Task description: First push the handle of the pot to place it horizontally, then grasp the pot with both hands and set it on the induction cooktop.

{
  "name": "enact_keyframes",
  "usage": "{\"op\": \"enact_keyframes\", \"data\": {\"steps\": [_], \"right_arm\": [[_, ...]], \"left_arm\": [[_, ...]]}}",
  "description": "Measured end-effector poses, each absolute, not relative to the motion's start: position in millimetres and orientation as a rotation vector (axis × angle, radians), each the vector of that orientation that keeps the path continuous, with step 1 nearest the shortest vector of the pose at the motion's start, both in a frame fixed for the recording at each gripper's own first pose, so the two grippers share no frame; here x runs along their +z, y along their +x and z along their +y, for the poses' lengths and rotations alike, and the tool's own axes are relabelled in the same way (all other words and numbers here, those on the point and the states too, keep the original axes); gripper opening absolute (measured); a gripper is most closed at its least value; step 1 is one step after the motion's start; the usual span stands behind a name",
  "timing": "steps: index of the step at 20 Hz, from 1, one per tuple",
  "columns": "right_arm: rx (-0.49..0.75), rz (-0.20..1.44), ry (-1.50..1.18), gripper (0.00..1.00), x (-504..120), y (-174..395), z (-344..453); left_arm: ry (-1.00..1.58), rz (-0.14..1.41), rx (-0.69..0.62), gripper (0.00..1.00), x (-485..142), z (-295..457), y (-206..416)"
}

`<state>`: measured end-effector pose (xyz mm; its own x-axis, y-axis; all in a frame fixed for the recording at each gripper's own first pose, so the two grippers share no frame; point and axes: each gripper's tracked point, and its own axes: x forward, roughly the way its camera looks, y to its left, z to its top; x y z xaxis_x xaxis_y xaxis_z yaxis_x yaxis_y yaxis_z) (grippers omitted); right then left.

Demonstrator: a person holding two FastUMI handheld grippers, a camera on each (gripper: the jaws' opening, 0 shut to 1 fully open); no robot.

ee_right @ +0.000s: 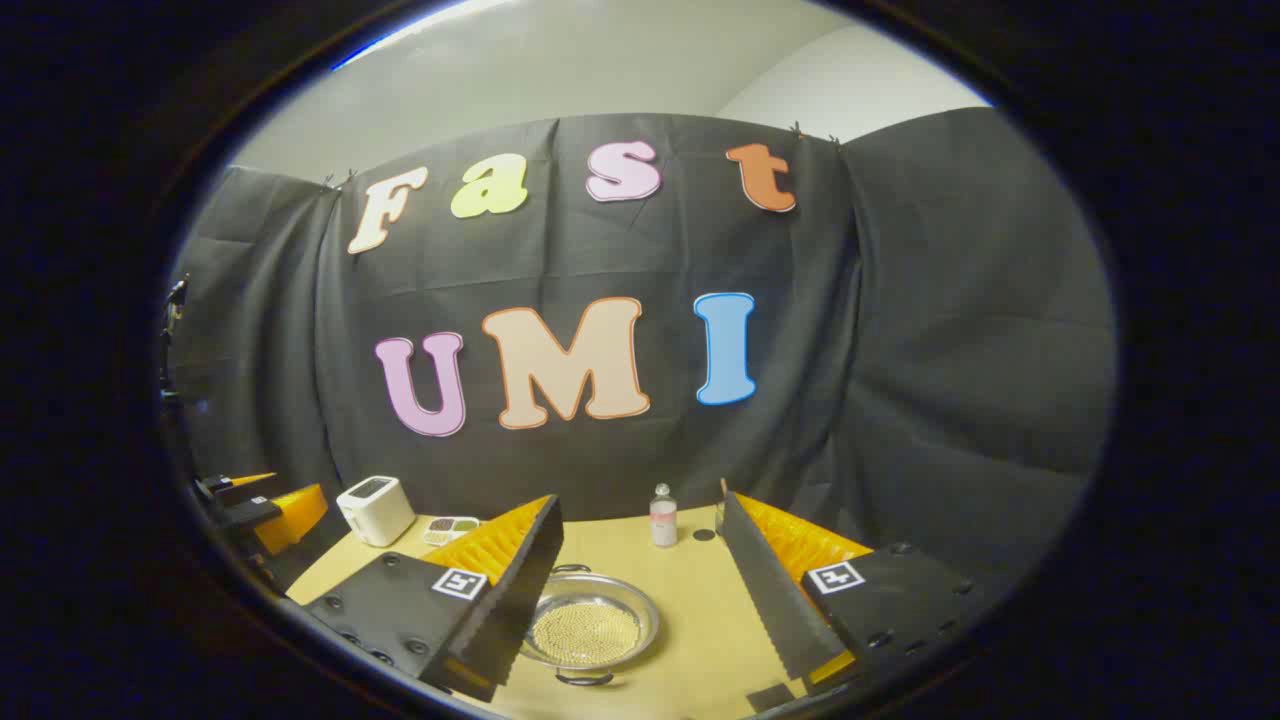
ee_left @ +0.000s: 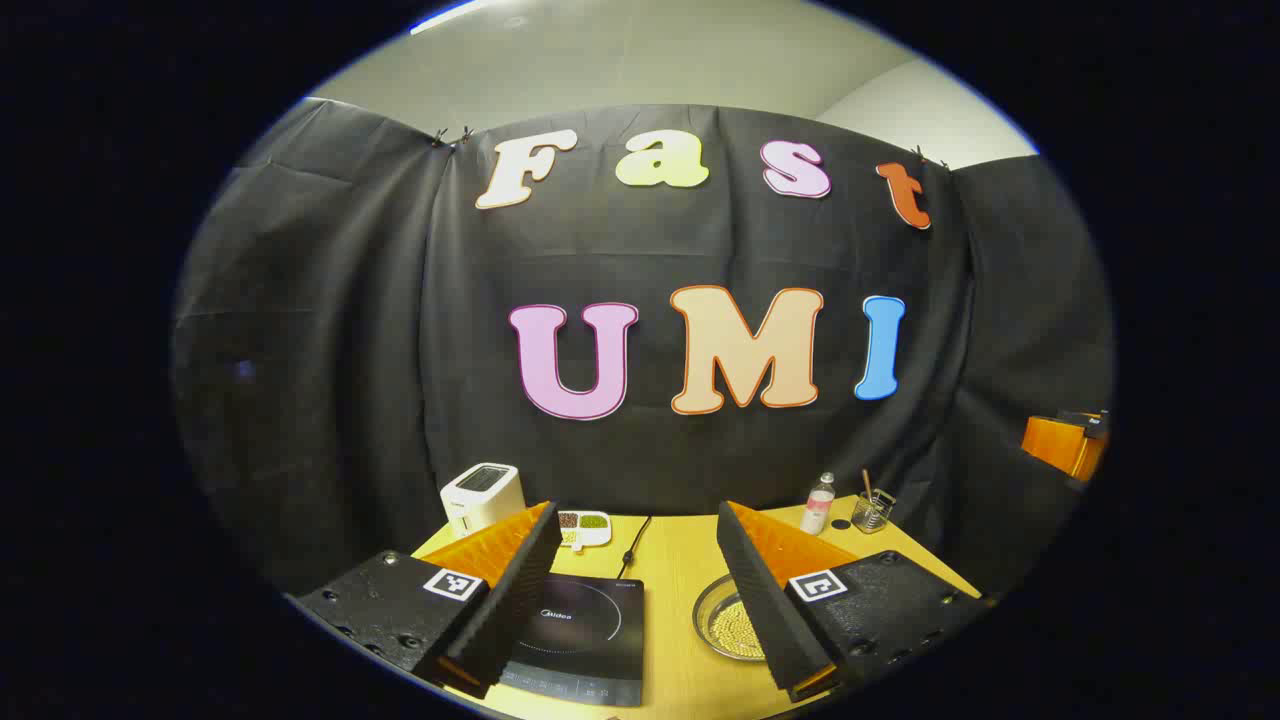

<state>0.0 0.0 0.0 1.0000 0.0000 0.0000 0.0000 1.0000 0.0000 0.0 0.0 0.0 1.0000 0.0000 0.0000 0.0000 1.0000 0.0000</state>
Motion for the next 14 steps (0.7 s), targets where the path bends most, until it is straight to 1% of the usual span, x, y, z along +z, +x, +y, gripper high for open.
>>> {"op": "enact_keyframes", "data": {"steps": [7,8,12,13,14], "right_arm": [[0.006,0.023,-0.009,0.94,-9.2,3.4,-1.8],[0.006,0.026,-0.01,0.94,-9.3,4.9,-1.5],[0.015,0.034,-0.01,0.94,-13.5,8.6,0.5],[0.018,0.037,-0.01,0.94,-14.3,10.1,1.8],[0.022,0.041,-0.011,0.94,-15.2,10.4,3.4]], "left_arm": [[0.02,0.01,0.012,0.92,-6.7,1.3,-2.5],[0.019,0.013,0.014,0.96,-7.2,1.2,-3.3],[0.009,0.014,0.025,0.96,-8.6,5.4,-4.2],[0.008,0.015,0.026,0.92,-10.0,5.8,-4.9],[0.009,0.015,0.026,0.92,-10.1,6.6,-5.0]]}}
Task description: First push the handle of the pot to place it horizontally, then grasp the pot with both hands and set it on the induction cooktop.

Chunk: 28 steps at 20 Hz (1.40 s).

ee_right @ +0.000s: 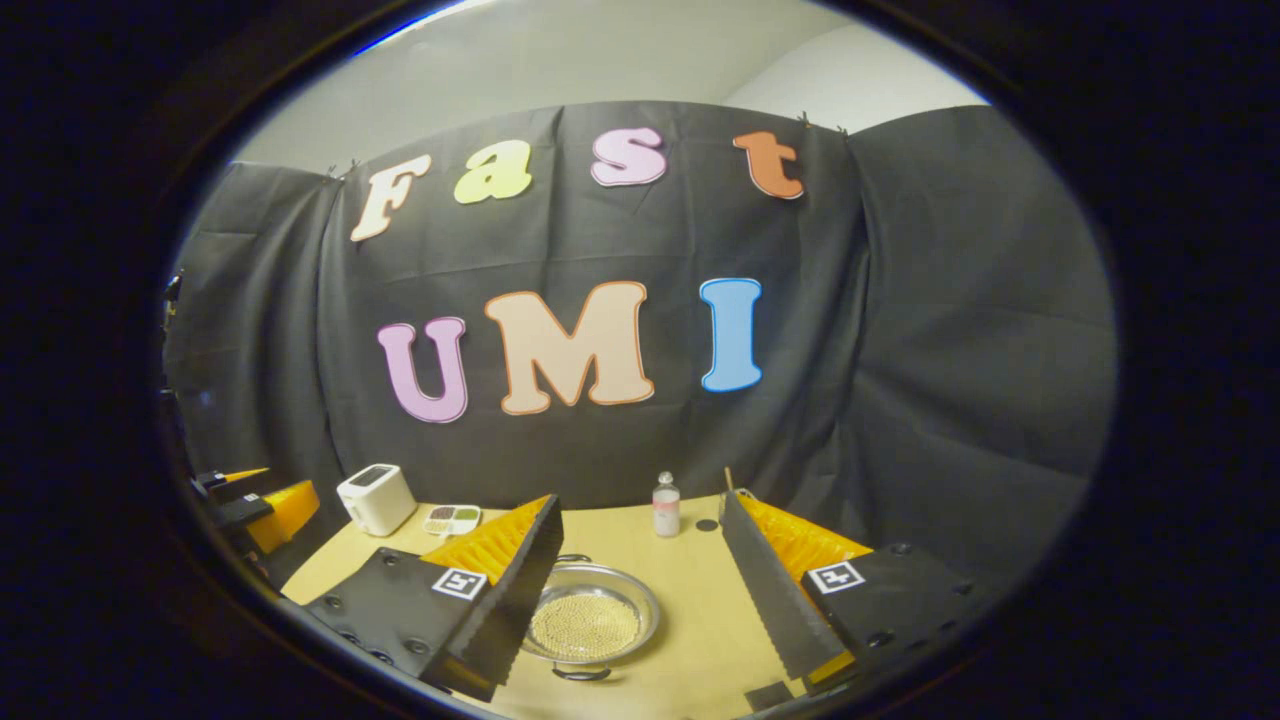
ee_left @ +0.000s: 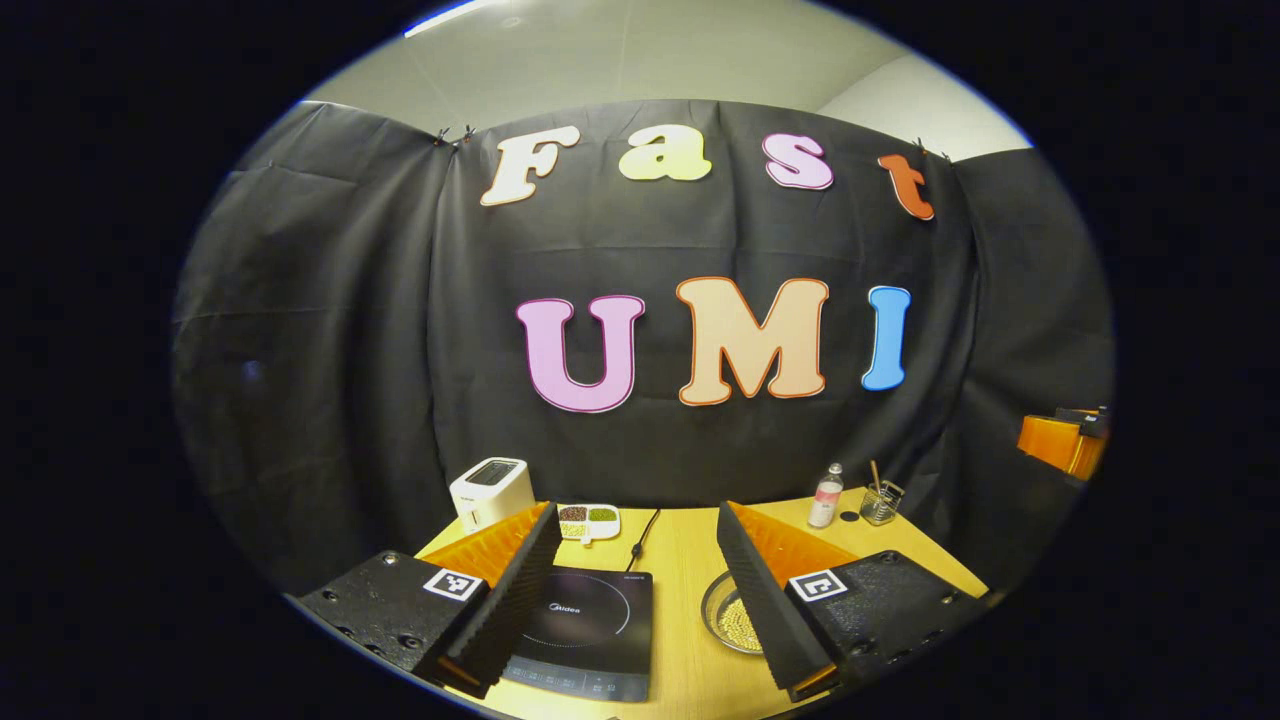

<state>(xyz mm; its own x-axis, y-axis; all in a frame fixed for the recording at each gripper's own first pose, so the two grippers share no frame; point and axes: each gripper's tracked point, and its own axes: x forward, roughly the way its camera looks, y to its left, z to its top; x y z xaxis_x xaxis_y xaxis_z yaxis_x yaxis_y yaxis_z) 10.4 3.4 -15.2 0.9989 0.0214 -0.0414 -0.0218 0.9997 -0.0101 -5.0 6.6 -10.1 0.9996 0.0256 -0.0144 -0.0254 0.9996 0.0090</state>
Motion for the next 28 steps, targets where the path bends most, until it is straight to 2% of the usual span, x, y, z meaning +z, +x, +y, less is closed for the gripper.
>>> {"op": "enact_keyframes", "data": {"steps": [1,2,3,5,6,7,8,9,11,12,13,15,17,18,19,20,21,22,23,25,26,27,28], "right_arm": [[0.024,0.042,-0.011,0.94,-16.9,11.2,4.8],[0.027,0.045,-0.011,1.0,-18.6,10.2,7.8],[0.033,0.048,-0.011,0.9,-20.2,10.1,11.2],[0.043,0.063,-0.013,0.89,-26.2,10.6,17.2],[0.048,0.068,-0.014,0.97,-29.2,11.3,20.4],[0.053,0.074,-0.014,0.9,-32.0,12.7,23.0],[0.061,0.079,-0.008,0.89,-34.9,12.3,27.4],[0.062,0.086,-0.007,0.81,-37.8,13.5,30.6],[0.064,0.103,-0.007,0.65,-44.6,15.7,34.8],[0.064,0.105,-0.01,0.65,-46.5,17.7,37.4],[0.067,0.106,-0.01,0.54,-48.0,19.8,41.2],[0.069,0.119,-0.022,0.34,-56.4,22.5,47.6],[0.084,0.14,-0.031,0.32,-64.5,23.6,57.9],[0.092,0.147,-0.036,0.38,-68.2,23.8,63.5],[0.078,0.15,-0.053,0.38,-66.9,25.3,64.3],[0.07,0.148,-0.037,0.23,-71.0,24.0,67.0],[0.074,0.16,-0.024,0.08,-76.0,32.7,70.8],[0.084,0.175,-0.012,0.08,-80.1,29.6,78.9],[0.088,0.186,-0.006,0.03,-86.7,30.1,82.0],[0.092,0.194,-0.017,0.02,-95.6,35.2,89.4],[0.093,0.199,-0.023,0.02,-101.2,36.9,92.2],[0.093,0.209,-0.025,0.02,-108.6,37.2,96.6],[0.093,0.223,-0.023,0.02,-116.5,37.5,100.1]], "left_arm": [[0.011,0.012,0.027,0.96,-10.5,8.3,-5.9],[0.012,0.011,0.03,0.92,-10.1,10.3,-6.2],[0.009,0.01,0.031,0.96,-12.0,12.1,-6.6],[-0.003,0.015,0.032,0.96,-14.3,14.6,-6.2],[-0.006,0.015,0.035,0.96,-15.0,15.8,-6.7],[-0.007,0.014,0.039,0.96,-15.2,19.2,-8.1],[-0.004,0.013,0.045,0.96,-14.9,22.8,-9.4],[-0.001,0.013,0.05,0.92,-15.7,25.7,-10.7],[0.0,0.015,0.061,0.96,-18.7,33.2,-12.0],[-0.001,0.018,0.066,0.96,-19.6,36.7,-12.2],[-0.002,0.022,0.071,0.99,-21.2,41.4,-12.5],[-0.001,0.026,0.08,0.96,-23.1,50.5,-11.4],[0.002,0.031,0.086,0.99,-25.4,57.8,-9.0],[0.006,0.033,0.088,0.96,-25.7,61.7,-8.8],[0.01,0.035,0.09,0.96,-26.8,65.3,-9.0],[0.014,0.036,0.089,0.92,-27.6,68.1,-7.7],[0.018,0.037,0.089,0.96,-27.9,71.3,-6.7],[0.021,0.037,0.088,0.96,-28.4,74.2,-4.7],[0.022,0.04,0.086,0.96,-29.4,77.6,-3.9],[0.024,0.046,0.077,0.96,-33.6,82.1,-2.2],[0.027,0.048,0.074,0.92,-34.6,85.1,-1.1],[0.029,0.05,0.07,0.96,-35.6,87.9,-0.3],[0.03,0.052,0.066,0.92,-37.6,90.1,0.7]]}}
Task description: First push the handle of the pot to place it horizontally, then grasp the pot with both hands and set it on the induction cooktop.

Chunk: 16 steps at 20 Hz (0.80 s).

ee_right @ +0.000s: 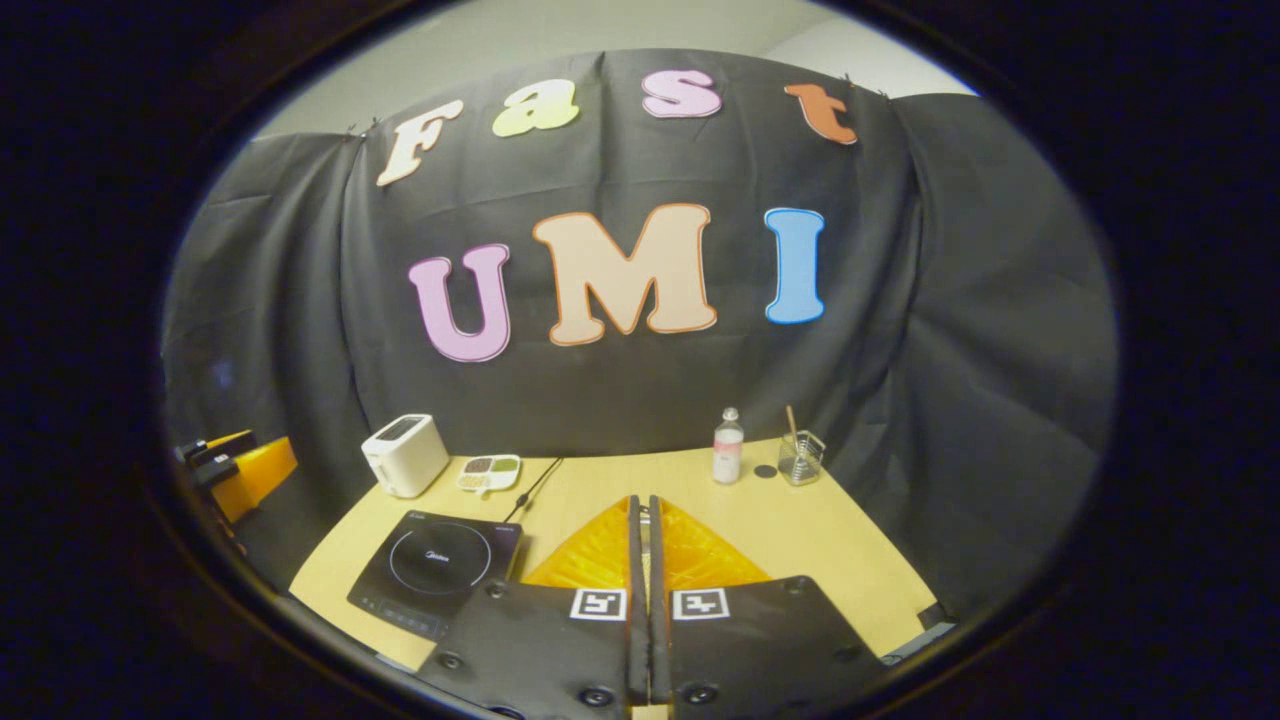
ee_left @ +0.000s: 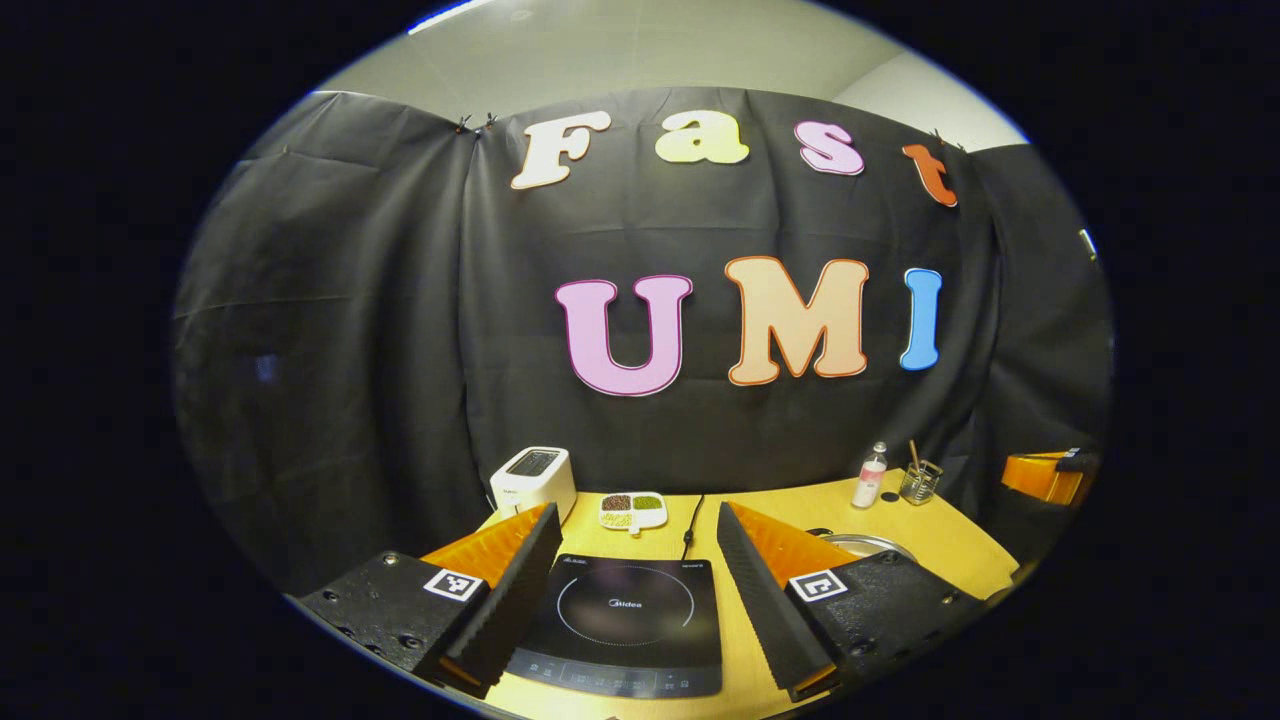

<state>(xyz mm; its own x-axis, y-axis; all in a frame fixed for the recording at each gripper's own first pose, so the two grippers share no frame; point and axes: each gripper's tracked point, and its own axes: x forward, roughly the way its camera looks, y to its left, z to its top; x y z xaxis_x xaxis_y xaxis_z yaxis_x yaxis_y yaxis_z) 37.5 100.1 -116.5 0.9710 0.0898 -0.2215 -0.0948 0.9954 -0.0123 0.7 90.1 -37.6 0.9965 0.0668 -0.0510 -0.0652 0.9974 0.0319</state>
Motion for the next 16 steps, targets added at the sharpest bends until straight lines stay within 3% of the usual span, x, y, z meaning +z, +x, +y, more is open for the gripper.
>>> {"op": "enact_keyframes", "data": {"steps": [8,9,12,15,16], "right_arm": [[0.089,0.376,-0.012,0.0,-198.7,36.3,110.0],[0.094,0.398,-0.013,0.0,-208.5,37.6,109.3],[0.122,0.464,-0.013,0.03,-231.3,43.1,109.9],[0.161,0.535,0.006,0.03,-254.9,49.6,110.8],[0.178,0.564,0.017,0.03,-263.0,51.2,111.4]], "left_arm": [[0.016,0.082,0.072,0.96,-53.1,108.5,4.4],[0.012,0.078,0.081,0.92,-54.3,110.2,4.9],[0.016,0.076,0.111,0.96,-54.6,110.4,7.1],[0.009,0.094,0.155,0.92,-57.7,110.6,10.0],[0.003,0.098,0.169,0.96,-57.5,109.8,10.9]]}}
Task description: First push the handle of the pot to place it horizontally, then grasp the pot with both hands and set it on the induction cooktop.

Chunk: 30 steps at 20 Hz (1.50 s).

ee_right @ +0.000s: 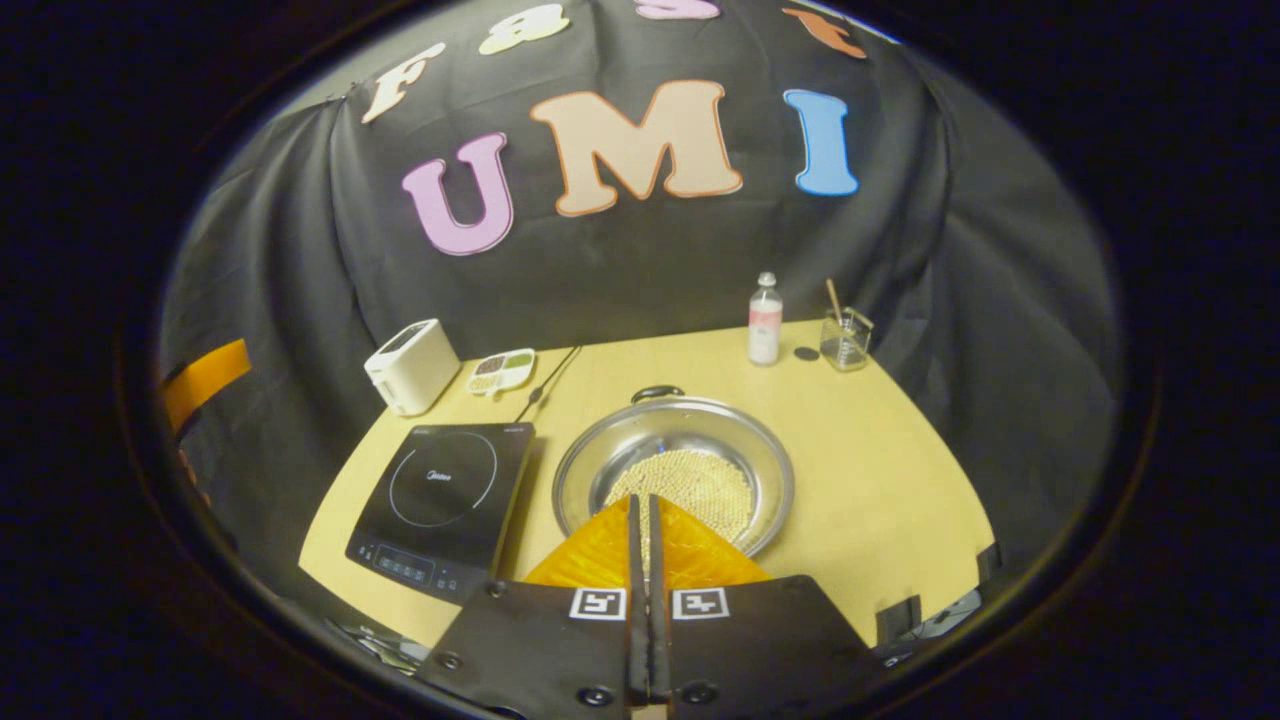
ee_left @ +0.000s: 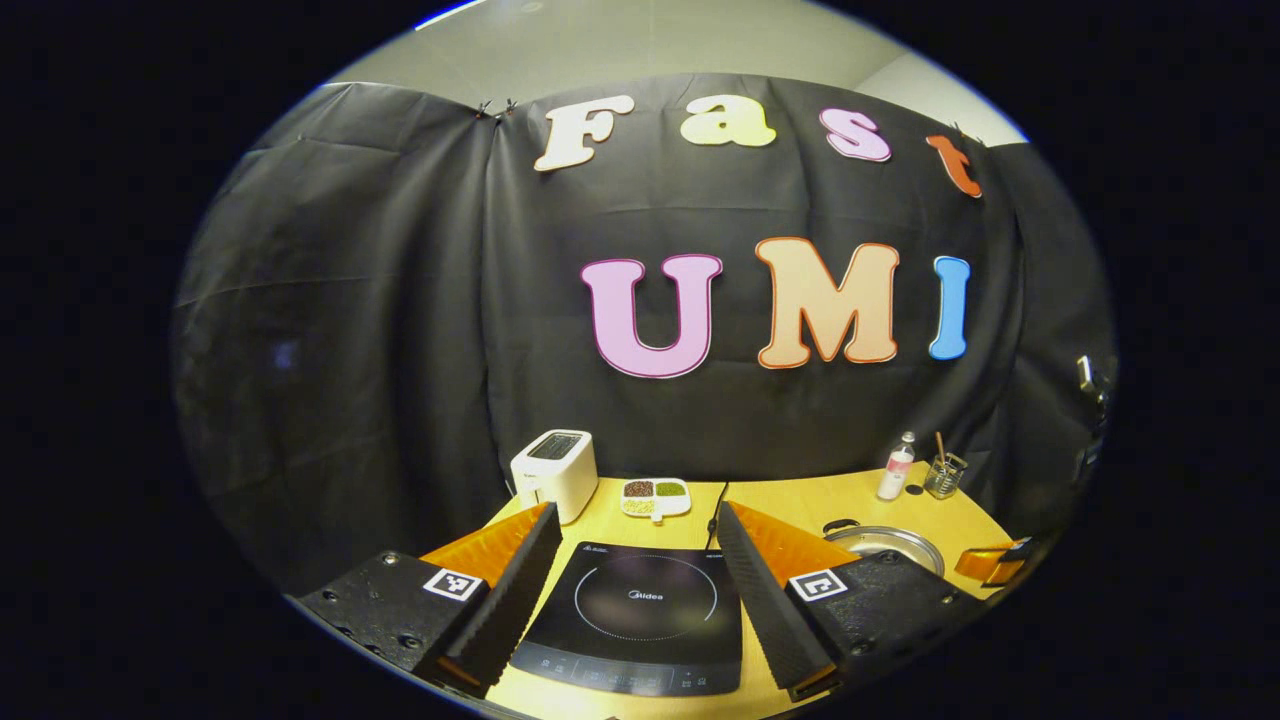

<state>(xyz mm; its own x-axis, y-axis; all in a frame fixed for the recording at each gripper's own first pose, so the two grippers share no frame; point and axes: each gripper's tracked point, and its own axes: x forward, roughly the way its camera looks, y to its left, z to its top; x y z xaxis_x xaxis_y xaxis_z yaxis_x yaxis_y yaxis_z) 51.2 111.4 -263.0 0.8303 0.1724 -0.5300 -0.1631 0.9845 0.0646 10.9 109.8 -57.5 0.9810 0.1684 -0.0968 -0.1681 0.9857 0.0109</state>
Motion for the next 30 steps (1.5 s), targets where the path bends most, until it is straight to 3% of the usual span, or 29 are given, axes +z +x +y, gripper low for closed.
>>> {"op": "enact_keyframes", "data": {"steps": [1,3,7,17,30], "right_arm": [[0.199,0.602,0.028,0.0,-272.6,50.1,113.8],[0.243,0.668,0.042,0.02,-293.1,51.0,117.9],[0.32,0.792,0.063,0.03,-328.3,48.4,125.6],[0.448,1.066,0.09,0.0,-400.0,22.0,139.3],[0.391,1.137,0.087,0.01,-428.9,30.7,111.1]], "left_arm": [[-0.002,0.105,0.186,0.99,-60.0,109.3,11.3],[-0.006,0.119,0.226,0.92,-63.0,110.3,10.5],[-0.005,0.142,0.285,0.96,-67.6,105.3,5.1],[0.01,0.165,0.395,0.93,-69.9,96.9,-9.8],[0.016,0.204,0.424,0.95,-80.8,87.3,-21.9]]}}
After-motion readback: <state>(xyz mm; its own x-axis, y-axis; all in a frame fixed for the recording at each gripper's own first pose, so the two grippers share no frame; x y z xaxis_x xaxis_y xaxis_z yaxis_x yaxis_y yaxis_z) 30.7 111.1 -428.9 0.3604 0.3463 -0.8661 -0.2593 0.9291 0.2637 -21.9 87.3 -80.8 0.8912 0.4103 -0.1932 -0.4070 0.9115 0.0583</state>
